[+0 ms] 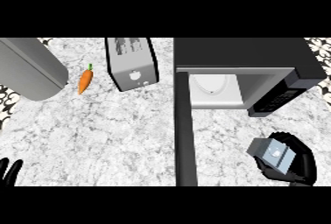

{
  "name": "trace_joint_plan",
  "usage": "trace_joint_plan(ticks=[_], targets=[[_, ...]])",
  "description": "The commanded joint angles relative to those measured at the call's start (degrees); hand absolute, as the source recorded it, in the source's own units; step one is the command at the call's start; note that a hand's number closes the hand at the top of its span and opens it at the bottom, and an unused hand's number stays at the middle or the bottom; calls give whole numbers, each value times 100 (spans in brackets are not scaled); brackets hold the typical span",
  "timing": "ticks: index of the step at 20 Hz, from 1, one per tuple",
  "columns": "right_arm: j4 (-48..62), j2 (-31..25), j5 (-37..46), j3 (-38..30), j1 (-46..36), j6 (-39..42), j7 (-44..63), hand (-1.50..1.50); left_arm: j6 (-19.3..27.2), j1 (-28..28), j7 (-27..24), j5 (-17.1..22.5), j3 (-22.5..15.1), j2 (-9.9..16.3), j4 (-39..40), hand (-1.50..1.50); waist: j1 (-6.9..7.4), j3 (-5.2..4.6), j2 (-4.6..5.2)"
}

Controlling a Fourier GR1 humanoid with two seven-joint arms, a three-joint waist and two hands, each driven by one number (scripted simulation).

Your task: Pick up the milk, place it into the microwave and close the microwave

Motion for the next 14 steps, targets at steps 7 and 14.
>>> trace_joint_plan(ticks=[7,14], targets=[[-2778,390,-227,728,1135,184,1170,150,-58,93,-117,-10,-22,-55,106,-150,-7,-2,-4],[-3692,477,452,901,505,-993,2520,150,-212,-159,-124,46,199,-46,403,-150,25,-1,6]])
